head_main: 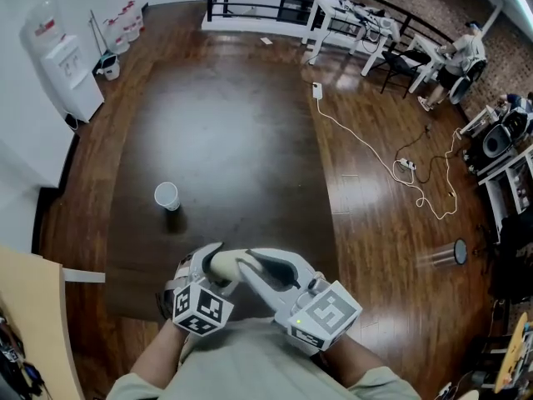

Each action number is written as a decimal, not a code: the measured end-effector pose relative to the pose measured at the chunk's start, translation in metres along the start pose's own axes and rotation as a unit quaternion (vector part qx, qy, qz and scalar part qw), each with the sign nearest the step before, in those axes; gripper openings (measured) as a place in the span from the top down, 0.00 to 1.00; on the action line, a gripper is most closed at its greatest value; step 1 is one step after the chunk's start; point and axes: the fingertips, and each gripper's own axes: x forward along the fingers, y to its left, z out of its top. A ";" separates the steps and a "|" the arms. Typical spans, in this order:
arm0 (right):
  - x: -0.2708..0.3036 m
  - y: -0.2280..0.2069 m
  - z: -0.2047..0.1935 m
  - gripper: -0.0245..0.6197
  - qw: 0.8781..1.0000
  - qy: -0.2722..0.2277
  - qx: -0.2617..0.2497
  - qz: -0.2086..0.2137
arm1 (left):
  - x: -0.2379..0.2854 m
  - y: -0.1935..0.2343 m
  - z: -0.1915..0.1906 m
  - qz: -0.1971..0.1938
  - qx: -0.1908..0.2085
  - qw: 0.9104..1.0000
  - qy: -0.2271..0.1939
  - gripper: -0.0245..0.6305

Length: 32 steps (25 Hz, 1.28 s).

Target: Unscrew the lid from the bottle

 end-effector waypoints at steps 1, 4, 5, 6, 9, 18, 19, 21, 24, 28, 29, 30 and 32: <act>-0.001 0.003 0.002 0.86 1.000 0.003 -0.018 0.012 | -0.002 -0.004 -0.002 -0.017 0.006 1.000 -0.003 0.48; -0.005 0.005 0.011 0.83 0.999 0.000 -0.033 0.037 | -0.008 -0.004 0.001 -0.035 0.020 0.999 -0.009 0.48; -0.006 0.005 0.012 0.83 0.998 0.000 -0.038 0.041 | -0.010 -0.002 0.003 -0.036 0.023 0.999 -0.009 0.47; -0.007 0.005 0.014 0.82 0.998 -0.001 -0.043 0.045 | -0.012 -0.001 0.006 -0.037 0.026 0.999 -0.010 0.47; -0.008 0.012 0.023 0.82 0.996 -0.016 -0.061 0.063 | -0.014 -0.004 0.011 -0.055 0.026 0.998 -0.019 0.47; -0.031 0.065 0.029 0.87 0.951 0.018 -0.135 0.276 | -0.044 -0.069 0.026 -0.293 0.030 0.952 -0.086 0.47; -0.038 0.069 0.024 0.87 0.938 0.034 -0.144 0.315 | -0.050 -0.078 0.029 -0.328 0.037 0.939 -0.093 0.47; -0.048 0.074 0.023 0.87 0.917 0.044 -0.133 0.373 | -0.062 -0.095 0.034 -0.396 0.037 0.912 -0.099 0.47; -0.056 0.078 0.027 0.87 0.897 0.042 -0.110 0.427 | -0.076 -0.113 0.035 -0.472 0.019 0.875 -0.101 0.47; -0.057 0.079 0.025 0.86 0.885 0.045 -0.108 0.451 | -0.083 -0.122 0.036 -0.514 -0.004 0.851 -0.107 0.47; -0.055 0.079 0.026 0.86 0.885 0.042 -0.107 0.452 | -0.084 -0.122 0.036 -0.518 -0.009 0.849 -0.108 0.47; -0.054 0.079 0.026 0.86 0.885 0.039 -0.106 0.451 | -0.084 -0.121 0.036 -0.519 -0.011 0.847 -0.109 0.47; -0.050 0.077 0.028 0.86 0.889 0.035 -0.105 0.445 | -0.081 -0.117 0.035 -0.510 -0.018 0.853 -0.113 0.47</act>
